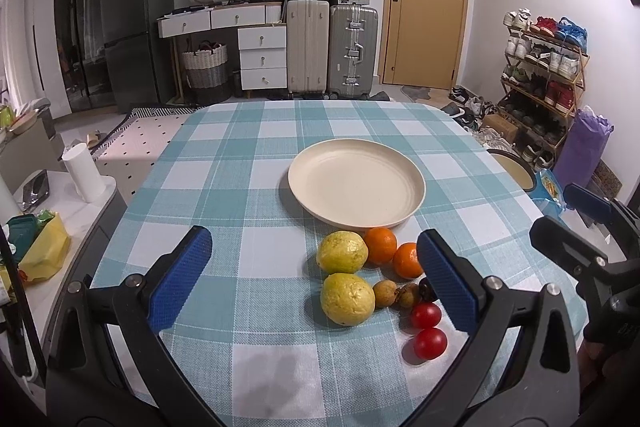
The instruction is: Organize fruits
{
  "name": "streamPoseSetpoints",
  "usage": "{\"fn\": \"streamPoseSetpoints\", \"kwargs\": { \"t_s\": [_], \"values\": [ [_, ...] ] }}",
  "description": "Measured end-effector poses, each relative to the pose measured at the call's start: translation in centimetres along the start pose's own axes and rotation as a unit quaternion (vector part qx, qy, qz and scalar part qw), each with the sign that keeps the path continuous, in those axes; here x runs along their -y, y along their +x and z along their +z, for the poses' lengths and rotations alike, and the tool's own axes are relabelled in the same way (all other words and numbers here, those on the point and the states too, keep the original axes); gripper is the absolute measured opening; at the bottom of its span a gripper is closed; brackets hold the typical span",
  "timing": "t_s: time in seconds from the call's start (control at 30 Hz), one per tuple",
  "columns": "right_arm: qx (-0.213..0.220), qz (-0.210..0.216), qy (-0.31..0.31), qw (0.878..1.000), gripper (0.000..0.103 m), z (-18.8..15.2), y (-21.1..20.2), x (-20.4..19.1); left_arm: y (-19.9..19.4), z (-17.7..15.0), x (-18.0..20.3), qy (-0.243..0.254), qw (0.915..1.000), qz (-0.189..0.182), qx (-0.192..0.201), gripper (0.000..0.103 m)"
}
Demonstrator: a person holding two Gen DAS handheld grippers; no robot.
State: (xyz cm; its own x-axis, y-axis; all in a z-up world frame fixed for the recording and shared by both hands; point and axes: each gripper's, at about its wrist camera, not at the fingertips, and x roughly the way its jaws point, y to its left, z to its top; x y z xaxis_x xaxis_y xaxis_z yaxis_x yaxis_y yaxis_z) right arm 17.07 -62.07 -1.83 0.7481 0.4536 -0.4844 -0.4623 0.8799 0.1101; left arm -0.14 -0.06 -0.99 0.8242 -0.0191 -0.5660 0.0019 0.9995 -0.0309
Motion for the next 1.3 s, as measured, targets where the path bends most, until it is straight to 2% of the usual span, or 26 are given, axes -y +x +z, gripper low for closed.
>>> {"fn": "streamPoseSetpoints", "kwargs": {
  "t_s": [0.33, 0.8, 1.1, 1.3],
  "values": [
    [-0.001, -0.001, 0.001, 1.000, 0.103, -0.1, 0.0, 0.1, 1.1, -0.7, 0.0, -0.003, 0.9999, -0.008, -0.009, 0.102],
    [-0.028, 0.004, 0.017, 0.999, 0.103, -1.1, 2.6, 1.2, 6.3, -2.9, -1.6, -0.029, 0.9958, -0.048, -0.073, 0.102],
    [-0.047, 0.005, 0.028, 0.998, 0.103, -1.5, 4.7, 2.1, 10.3, -4.2, -2.5, -0.052, 0.9875, -0.091, -0.118, 0.092],
    [-0.060, 0.004, 0.034, 0.998, 0.103, -1.8, 6.0, 2.6, 12.6, -4.9, -3.1, -0.075, 0.9766, -0.136, -0.149, 0.082]
  ]
}}
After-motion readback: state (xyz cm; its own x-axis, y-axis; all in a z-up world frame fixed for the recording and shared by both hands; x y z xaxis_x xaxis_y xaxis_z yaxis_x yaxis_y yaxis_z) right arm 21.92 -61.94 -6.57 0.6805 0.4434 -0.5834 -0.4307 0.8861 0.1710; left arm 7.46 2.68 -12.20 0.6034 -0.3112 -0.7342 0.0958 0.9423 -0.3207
